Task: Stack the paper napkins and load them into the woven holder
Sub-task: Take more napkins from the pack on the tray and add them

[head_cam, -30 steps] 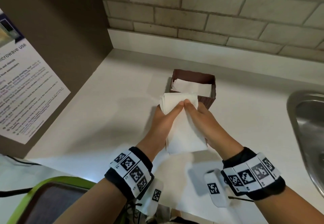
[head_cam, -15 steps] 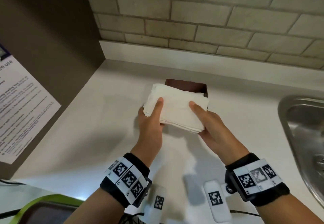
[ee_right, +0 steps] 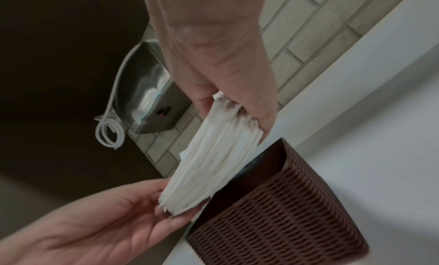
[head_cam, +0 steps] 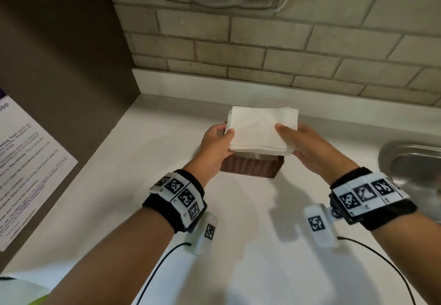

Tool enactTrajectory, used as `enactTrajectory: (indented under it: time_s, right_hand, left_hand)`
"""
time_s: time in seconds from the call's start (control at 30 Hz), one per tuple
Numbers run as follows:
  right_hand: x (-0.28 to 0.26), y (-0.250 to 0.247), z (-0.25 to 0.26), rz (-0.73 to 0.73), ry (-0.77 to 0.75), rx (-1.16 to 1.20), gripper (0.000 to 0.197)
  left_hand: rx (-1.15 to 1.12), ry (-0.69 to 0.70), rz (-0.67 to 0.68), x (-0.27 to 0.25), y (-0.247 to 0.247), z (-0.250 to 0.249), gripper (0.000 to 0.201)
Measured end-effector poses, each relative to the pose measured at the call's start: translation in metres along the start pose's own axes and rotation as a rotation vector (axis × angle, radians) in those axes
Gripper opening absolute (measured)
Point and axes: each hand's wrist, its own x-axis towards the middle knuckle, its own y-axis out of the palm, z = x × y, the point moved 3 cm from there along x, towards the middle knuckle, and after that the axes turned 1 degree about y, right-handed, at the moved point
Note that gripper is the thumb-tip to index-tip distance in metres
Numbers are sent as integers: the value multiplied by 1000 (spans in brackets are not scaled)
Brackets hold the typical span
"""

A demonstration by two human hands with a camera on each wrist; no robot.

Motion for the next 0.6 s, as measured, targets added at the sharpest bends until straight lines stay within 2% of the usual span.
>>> enactTrajectory:
  time_s: [0.23, 0.33, 0.5, 0.6]
  right_hand:
    - [49, 8, -21, -124, 138, -253, 38]
    - [44, 14, -18, -168, 140, -353, 22]
    - [44, 24, -19, -154, 54, -534, 14]
    - [40, 28, -17, -192, 7, -640, 30]
  left_hand:
    - [396, 46, -30, 26, -12, 4, 29]
    - [487, 111, -59, 22, -15, -1, 32]
    - [462, 175, -89, 1, -29, -10, 30]
    - [401, 178, -47, -25, -47, -13, 17]
